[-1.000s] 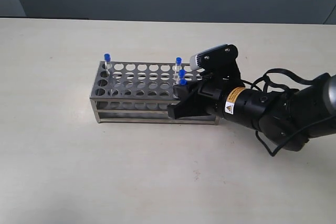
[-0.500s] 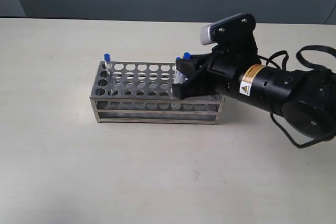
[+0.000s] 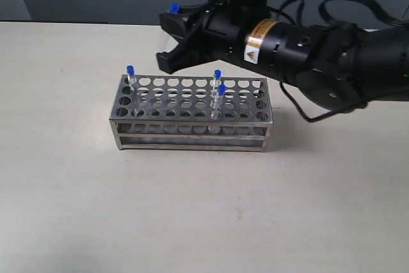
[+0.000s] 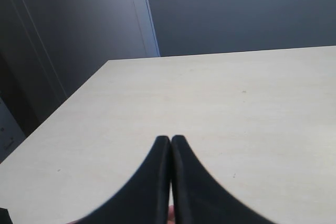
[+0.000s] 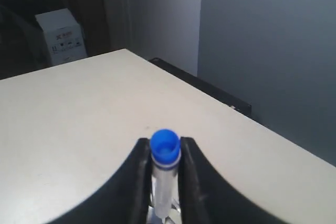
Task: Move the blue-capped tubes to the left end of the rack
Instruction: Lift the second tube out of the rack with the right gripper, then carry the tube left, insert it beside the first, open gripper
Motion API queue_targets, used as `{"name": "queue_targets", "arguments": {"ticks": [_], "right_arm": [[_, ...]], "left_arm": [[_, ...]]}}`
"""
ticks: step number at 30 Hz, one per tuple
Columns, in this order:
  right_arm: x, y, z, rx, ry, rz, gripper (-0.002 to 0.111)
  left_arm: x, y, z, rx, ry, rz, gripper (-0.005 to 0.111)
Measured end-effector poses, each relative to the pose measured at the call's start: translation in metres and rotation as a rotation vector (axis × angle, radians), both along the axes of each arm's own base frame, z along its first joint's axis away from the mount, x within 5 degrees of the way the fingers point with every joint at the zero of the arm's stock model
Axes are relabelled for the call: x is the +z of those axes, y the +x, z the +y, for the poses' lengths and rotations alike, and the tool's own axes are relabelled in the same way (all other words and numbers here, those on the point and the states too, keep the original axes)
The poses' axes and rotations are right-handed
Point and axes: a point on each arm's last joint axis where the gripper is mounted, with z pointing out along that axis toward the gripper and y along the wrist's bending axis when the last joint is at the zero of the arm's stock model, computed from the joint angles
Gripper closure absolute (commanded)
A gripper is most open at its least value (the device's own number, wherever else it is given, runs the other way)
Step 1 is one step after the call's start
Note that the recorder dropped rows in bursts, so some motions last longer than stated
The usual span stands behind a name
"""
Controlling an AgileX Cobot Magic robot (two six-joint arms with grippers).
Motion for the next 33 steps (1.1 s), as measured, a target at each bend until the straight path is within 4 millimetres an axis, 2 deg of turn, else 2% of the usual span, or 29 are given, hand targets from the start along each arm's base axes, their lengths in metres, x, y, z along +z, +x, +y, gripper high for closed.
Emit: {"name": "queue_targets", "arguments": {"ticks": [6,11,19,33], "right_arm": [[-0.016,0.006,0.044,0.083,-0.072,-0.015,0.109],[-0.034,0.018,0.063,0.082,-0.121,0.008,0.109],[-0.056,0.031,0.074,0.063,-0.181,0.045,0.109],[-0.059,0.027,0.077,0.07,-0.199,0.051,0.109]], "left_arm": [[0.0,0.0,0.0,0.0,0.0,0.0,0.106],[0.0,0.0,0.0,0.0,0.0,0.0,0.106],[0.0,0.0,0.0,0.0,0.0,0.0,0.106],[0.0,0.0,0.0,0.0,0.0,0.0,0.106]]}}
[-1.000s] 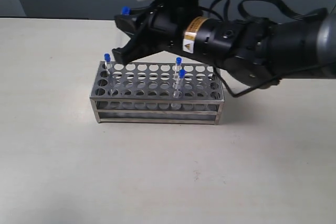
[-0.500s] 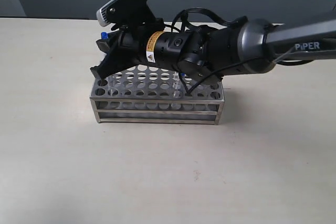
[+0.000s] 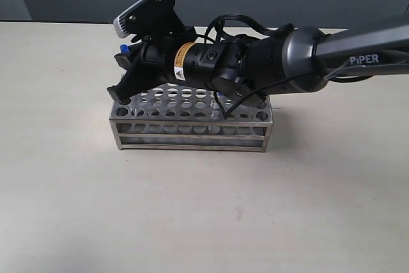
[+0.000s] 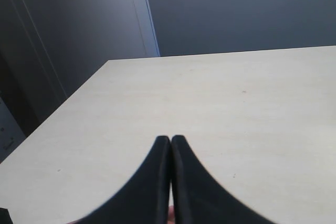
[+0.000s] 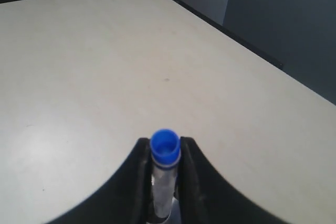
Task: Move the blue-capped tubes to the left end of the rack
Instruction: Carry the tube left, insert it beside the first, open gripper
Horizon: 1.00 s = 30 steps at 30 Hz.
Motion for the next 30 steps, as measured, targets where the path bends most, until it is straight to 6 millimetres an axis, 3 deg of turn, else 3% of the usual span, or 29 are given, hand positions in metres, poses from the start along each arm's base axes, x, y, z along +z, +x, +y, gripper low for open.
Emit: {"name": "queue_targets", "arguments": {"ticks": [19,25,30], "right_arm": [[-0.017,-0.006,0.007,0.013,-0.052,0.031,0.108],[-0.017,-0.006,0.007,0.014,-0.051,0.03,0.084],[-0.017,-0.007,0.007,0.016,-0.051,0.03,0.08]], "left_arm": [[0.0,0.0,0.0,0.0,0.0,0.0,0.106],[0.0,0.0,0.0,0.0,0.0,0.0,0.106],[0.0,0.0,0.0,0.0,0.0,0.0,0.106]]}}
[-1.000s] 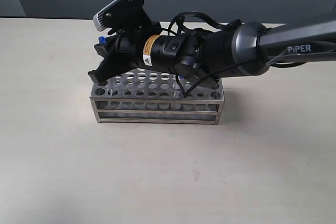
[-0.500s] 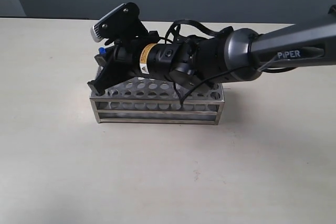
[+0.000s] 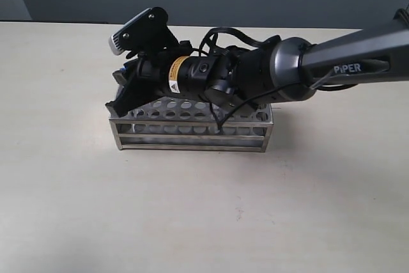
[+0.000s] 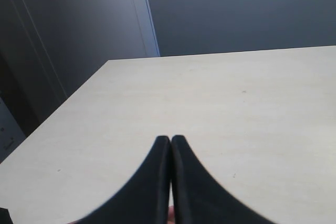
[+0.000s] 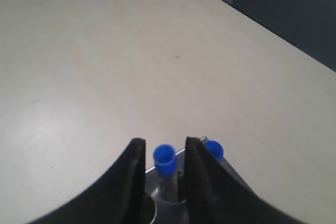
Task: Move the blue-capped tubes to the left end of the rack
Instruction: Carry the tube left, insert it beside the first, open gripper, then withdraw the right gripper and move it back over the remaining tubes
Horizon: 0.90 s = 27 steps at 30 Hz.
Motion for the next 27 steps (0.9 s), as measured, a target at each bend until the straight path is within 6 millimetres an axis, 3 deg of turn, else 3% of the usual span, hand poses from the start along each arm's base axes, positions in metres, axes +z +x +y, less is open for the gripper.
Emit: {"name": "queue_targets", "arguments": {"ticks": [8,13,18,19,20,24,26,27], "right_arm": [[0.001,0.0,0.0,-0.002,-0.004,0.0,0.08],[0.028,0.002,-0.014,-0.055,-0.006,-0.007,0.08],[0.072,0.006,-0.059,-0.139,0.055,-0.05,0.08],[0.081,0.005,-0.085,-0.184,0.063,-0.054,0.08],[0.083,0.003,-0.098,-0.205,0.062,-0.053,0.08],[0.076,-0.01,-0.137,-0.263,0.059,-0.029,0.08],[0.059,-0.024,-0.154,-0.277,0.033,0.014,0.071],[0.051,-0.027,-0.158,-0.28,0.014,0.031,0.06]], "left_arm": [[0.0,0.0,0.0,0.0,0.0,0.0,0.106],[0.0,0.0,0.0,0.0,0.0,0.0,0.106],[0.0,0.0,0.0,0.0,0.0,0.0,0.106],[0.0,0.0,0.0,0.0,0.0,0.0,0.106],[0.0,0.0,0.0,0.0,0.0,0.0,0.106],[0.0,0.0,0.0,0.0,0.0,0.0,0.106],[0.0,0.0,0.0,0.0,0.0,0.0,0.106],[0.0,0.0,0.0,0.0,0.0,0.0,0.106]]}}
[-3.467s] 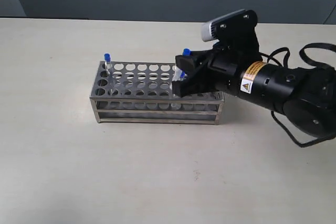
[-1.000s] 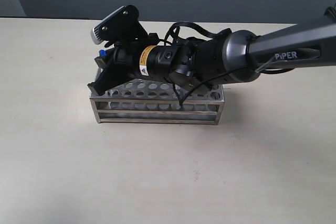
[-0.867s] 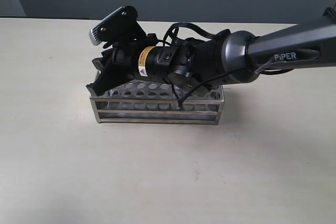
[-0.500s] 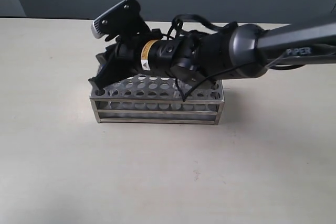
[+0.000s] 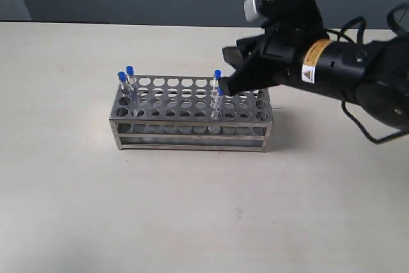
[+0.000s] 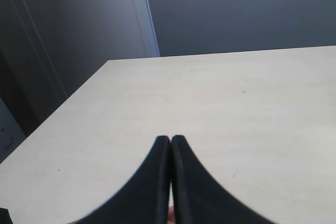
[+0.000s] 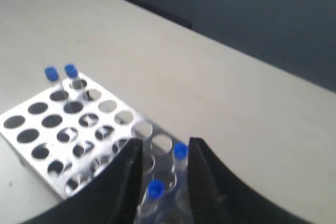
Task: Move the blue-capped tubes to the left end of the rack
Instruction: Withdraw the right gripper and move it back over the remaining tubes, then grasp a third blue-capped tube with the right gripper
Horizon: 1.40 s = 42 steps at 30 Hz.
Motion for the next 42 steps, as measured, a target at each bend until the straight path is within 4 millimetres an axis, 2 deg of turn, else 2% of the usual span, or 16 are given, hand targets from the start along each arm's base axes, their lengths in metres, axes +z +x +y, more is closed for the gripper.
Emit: {"name": "queue_targets", "arguments": {"ticks": [2,6,14,27,42], "right_arm": [[-0.018,-0.004,-0.003,0.001,-0.037,0.047,0.051],[-0.037,0.0,0.003,0.02,-0.033,0.073,0.058],[-0.072,0.013,0.012,-0.015,0.03,0.076,0.058],[-0.092,0.018,0.015,-0.019,0.022,0.054,0.058],[-0.096,0.024,0.018,-0.039,0.067,0.005,0.058]], "left_arm": [[0.0,0.0,0.0,0.0,0.0,0.0,0.106],[0.0,0.0,0.0,0.0,0.0,0.0,0.106],[0.0,0.0,0.0,0.0,0.0,0.0,0.106],[0.0,0.0,0.0,0.0,0.0,0.0,0.106],[0.0,0.0,0.0,0.0,0.0,0.0,0.106]]}}
